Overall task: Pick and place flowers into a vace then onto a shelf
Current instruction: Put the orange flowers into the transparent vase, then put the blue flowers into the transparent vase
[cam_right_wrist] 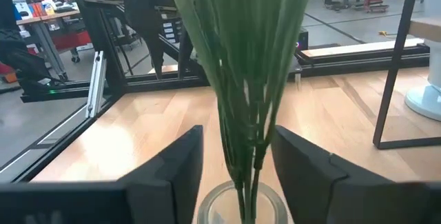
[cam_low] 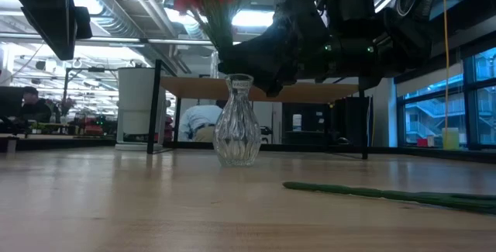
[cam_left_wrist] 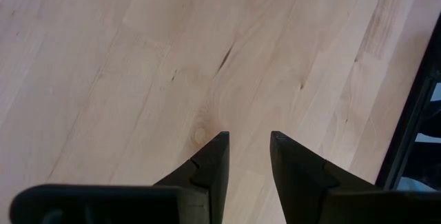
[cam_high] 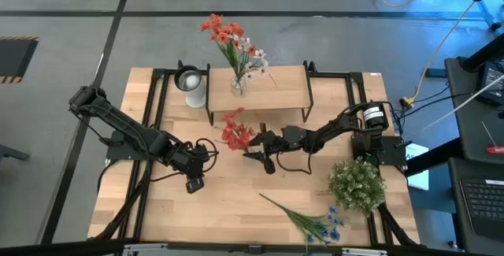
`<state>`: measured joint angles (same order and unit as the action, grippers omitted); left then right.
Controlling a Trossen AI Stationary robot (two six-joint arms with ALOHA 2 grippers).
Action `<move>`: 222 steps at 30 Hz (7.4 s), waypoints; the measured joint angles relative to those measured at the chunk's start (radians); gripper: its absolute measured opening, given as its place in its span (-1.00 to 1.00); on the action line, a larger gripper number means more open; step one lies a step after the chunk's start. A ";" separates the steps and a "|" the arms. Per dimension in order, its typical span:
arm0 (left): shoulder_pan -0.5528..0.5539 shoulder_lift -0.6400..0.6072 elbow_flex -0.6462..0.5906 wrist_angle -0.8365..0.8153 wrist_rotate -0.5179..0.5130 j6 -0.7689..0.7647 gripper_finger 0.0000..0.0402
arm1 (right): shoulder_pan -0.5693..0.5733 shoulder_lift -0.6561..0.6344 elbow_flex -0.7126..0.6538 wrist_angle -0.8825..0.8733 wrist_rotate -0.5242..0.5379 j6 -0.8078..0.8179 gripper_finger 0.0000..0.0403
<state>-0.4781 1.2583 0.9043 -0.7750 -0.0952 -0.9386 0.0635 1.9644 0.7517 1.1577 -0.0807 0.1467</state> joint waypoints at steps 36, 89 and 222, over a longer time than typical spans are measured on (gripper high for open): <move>0.000 0.001 -0.002 0.212 0.008 0.134 -0.50 | -0.009 -0.607 0.000 -1.066 0.000 0.018 0.29; 0.075 0.940 0.720 0.765 0.004 1.045 0.08 | 0.242 -0.987 0.000 -1.878 -0.040 0.742 0.29; 0.192 0.332 -0.043 1.963 -0.055 1.003 -0.98 | 0.266 -0.653 0.078 -0.409 0.345 -0.155 0.29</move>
<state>-0.2857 1.5902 0.8612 1.1880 -0.1506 0.0647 0.3290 1.3119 0.8297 0.7487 0.2642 -0.0086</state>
